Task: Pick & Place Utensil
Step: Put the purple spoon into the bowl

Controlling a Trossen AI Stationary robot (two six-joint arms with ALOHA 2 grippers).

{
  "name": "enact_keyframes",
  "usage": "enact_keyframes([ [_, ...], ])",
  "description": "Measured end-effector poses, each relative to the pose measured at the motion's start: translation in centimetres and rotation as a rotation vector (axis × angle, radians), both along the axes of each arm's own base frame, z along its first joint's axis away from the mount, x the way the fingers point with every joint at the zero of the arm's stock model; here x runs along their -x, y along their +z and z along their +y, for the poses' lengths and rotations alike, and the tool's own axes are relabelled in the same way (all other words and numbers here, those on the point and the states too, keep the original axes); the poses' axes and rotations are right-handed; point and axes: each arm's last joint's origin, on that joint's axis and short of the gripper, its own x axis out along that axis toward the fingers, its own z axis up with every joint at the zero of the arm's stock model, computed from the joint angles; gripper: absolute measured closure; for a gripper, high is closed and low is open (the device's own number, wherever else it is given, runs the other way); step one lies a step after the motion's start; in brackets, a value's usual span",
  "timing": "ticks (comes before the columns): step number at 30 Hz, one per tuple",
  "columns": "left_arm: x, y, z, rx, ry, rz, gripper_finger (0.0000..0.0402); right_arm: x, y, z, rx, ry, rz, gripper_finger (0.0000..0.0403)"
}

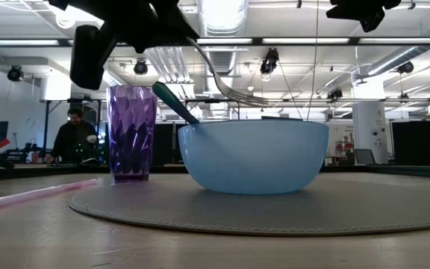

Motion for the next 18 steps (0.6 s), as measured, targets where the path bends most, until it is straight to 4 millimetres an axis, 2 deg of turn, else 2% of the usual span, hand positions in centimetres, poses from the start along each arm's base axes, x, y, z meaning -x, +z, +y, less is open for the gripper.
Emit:
enact_keyframes([
  [9,-0.5,-0.2,0.9,0.003,0.032,-0.005,0.0401,0.0,0.0,0.0,0.000,0.000,0.000,0.0230],
  [18,-0.4,-1.4,1.8,0.021,0.017,-0.011,0.0401,0.0,0.0,0.0,0.001,0.000,0.001,0.0229],
])
